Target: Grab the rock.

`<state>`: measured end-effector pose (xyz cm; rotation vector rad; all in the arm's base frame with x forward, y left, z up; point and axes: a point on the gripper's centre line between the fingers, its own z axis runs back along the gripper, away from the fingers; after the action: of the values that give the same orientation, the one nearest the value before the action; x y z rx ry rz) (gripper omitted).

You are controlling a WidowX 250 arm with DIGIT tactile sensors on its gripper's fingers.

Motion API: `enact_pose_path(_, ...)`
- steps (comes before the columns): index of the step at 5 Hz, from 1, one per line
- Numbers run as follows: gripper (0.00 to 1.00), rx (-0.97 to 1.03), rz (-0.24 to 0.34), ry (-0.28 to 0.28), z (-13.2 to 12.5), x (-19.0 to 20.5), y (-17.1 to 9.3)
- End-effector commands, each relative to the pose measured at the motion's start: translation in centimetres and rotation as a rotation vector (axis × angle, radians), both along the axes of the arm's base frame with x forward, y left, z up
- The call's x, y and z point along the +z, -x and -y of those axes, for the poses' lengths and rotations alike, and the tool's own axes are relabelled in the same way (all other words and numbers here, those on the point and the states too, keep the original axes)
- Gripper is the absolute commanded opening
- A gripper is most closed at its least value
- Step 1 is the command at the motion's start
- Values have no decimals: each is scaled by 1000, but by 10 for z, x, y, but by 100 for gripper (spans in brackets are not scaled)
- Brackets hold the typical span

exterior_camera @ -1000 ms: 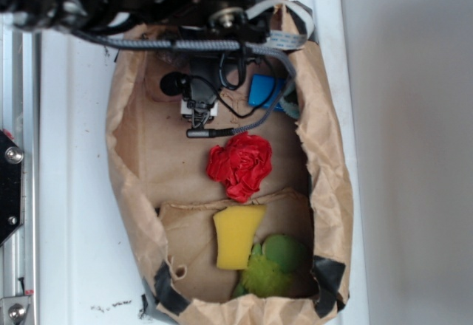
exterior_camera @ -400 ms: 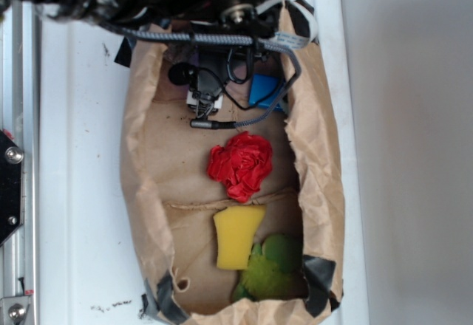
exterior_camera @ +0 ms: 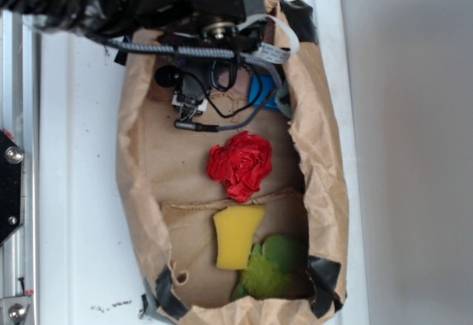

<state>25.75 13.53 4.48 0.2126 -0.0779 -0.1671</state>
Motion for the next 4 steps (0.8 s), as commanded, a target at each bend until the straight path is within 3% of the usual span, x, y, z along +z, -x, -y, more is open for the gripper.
enact_pose_path(1,100,-12,52,16,-11,43,3)
enact_pose_path(2,100,-21,31,18,-14,45,4)
enact_pose_path(4,100,4,20,-43,-18,38,-2)
